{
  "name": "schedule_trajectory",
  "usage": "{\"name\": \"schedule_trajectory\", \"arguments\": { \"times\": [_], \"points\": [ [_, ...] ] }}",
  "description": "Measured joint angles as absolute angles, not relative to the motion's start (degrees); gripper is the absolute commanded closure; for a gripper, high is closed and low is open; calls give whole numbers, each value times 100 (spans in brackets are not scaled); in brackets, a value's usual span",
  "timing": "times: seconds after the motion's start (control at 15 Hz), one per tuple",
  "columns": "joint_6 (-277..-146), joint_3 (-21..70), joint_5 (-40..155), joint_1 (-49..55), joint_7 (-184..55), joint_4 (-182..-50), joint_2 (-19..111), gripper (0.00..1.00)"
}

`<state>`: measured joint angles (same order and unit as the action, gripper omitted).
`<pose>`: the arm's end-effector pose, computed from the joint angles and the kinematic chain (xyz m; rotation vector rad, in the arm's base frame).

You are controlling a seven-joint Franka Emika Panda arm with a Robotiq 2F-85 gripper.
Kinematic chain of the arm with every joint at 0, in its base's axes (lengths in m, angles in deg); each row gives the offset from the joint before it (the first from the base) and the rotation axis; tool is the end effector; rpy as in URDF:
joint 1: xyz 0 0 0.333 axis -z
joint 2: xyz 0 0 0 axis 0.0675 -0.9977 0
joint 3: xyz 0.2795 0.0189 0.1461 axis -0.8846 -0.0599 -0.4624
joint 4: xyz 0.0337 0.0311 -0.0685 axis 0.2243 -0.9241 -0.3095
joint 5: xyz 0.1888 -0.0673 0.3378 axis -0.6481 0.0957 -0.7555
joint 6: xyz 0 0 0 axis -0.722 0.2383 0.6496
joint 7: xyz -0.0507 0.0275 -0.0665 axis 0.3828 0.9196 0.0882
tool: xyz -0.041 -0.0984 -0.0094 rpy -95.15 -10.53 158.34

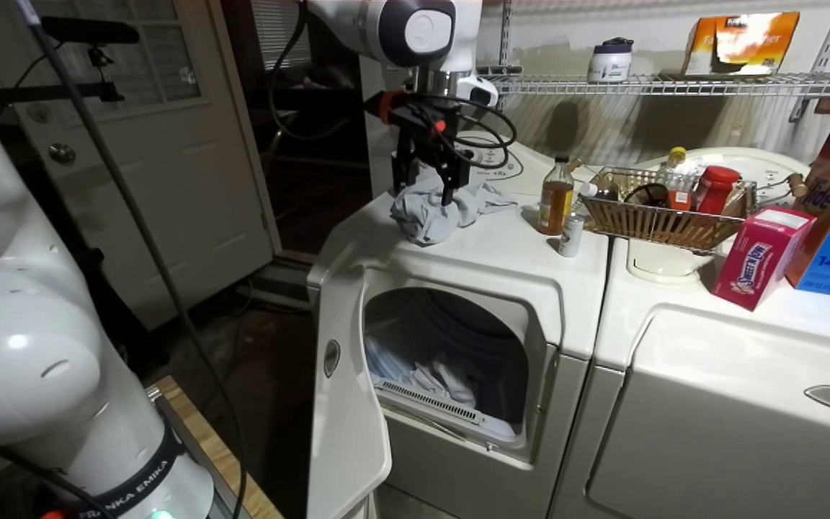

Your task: Place the white fabric in the open washing machine.

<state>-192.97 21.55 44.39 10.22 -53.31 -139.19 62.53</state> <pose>0.5499 -0.0622 0.4521 -2.9844 0.1369 -0.0407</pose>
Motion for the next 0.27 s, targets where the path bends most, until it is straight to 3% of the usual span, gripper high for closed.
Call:
{"name": "schedule_trajectory", "arguments": {
  "times": [0.27],
  "points": [
    [-19300,2248,4438,1048,-5270,-13926,6155,0]
  ]
}}
